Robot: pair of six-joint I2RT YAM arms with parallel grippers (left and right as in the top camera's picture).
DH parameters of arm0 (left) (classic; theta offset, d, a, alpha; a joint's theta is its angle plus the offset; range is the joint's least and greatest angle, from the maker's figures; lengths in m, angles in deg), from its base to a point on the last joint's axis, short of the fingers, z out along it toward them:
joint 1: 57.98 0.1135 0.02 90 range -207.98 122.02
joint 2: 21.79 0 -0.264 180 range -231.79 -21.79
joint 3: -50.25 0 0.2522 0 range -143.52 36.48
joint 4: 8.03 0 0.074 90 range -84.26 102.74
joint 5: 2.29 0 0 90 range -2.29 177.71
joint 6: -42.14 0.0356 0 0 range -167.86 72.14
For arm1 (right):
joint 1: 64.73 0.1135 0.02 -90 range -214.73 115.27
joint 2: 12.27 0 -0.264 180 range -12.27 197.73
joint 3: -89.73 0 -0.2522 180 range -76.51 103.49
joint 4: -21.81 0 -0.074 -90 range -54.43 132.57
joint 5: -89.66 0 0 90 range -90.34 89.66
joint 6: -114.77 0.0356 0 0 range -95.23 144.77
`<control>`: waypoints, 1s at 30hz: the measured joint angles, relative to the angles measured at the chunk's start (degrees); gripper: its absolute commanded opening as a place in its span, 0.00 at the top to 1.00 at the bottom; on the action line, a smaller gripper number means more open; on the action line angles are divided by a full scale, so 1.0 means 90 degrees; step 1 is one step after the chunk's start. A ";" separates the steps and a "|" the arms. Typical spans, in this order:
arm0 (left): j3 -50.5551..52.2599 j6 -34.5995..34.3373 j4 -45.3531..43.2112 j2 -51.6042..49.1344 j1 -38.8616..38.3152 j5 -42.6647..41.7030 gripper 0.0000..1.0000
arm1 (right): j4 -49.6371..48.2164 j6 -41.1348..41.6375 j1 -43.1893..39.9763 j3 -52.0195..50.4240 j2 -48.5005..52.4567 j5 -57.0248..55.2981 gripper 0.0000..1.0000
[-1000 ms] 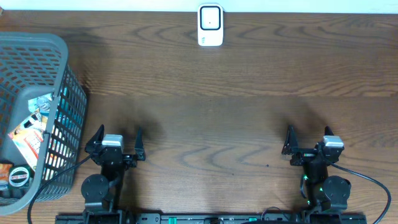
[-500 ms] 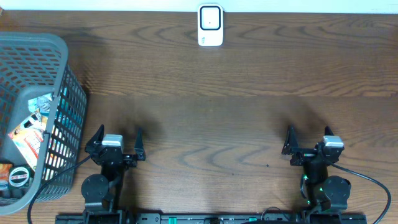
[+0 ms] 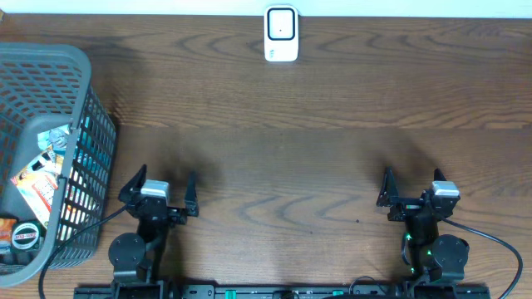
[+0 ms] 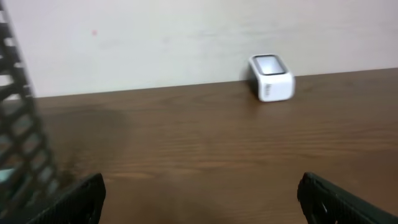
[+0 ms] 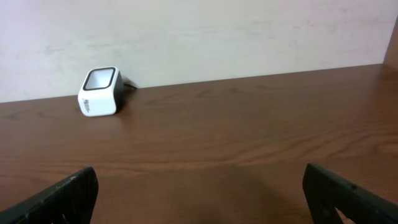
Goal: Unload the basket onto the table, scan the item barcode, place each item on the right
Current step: 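Reach the left gripper into the basket and grasp the teal bottle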
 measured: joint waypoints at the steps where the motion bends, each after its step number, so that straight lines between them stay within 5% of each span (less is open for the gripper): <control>1: -0.0010 -0.0090 -0.0002 -0.0005 0.0000 -0.0109 0.02 | 0.0000 0.0002 0.0000 0.0000 0.0000 0.0000 0.01; 6: -0.0432 -0.0498 0.0102 -0.0350 0.0000 -0.0372 0.02 | 0.0000 0.0000 0.0000 0.0000 0.0000 -0.0002 0.01; 14: -0.3024 -0.1054 0.0413 -0.2300 0.0000 -0.0486 0.02 | 0.0002 0.0000 0.0000 0.0000 0.0000 -0.0002 0.01; 24: -0.8221 -0.1608 0.4053 -0.5277 0.0002 -0.0794 0.02 | 0.0000 0.0000 0.0000 0.0000 0.0000 -0.0005 0.01; 30: -0.9073 -0.1639 0.5384 -0.5489 0.0002 -0.1433 0.02 | 0.0000 0.0000 0.0000 0.0000 0.0000 -0.0005 0.01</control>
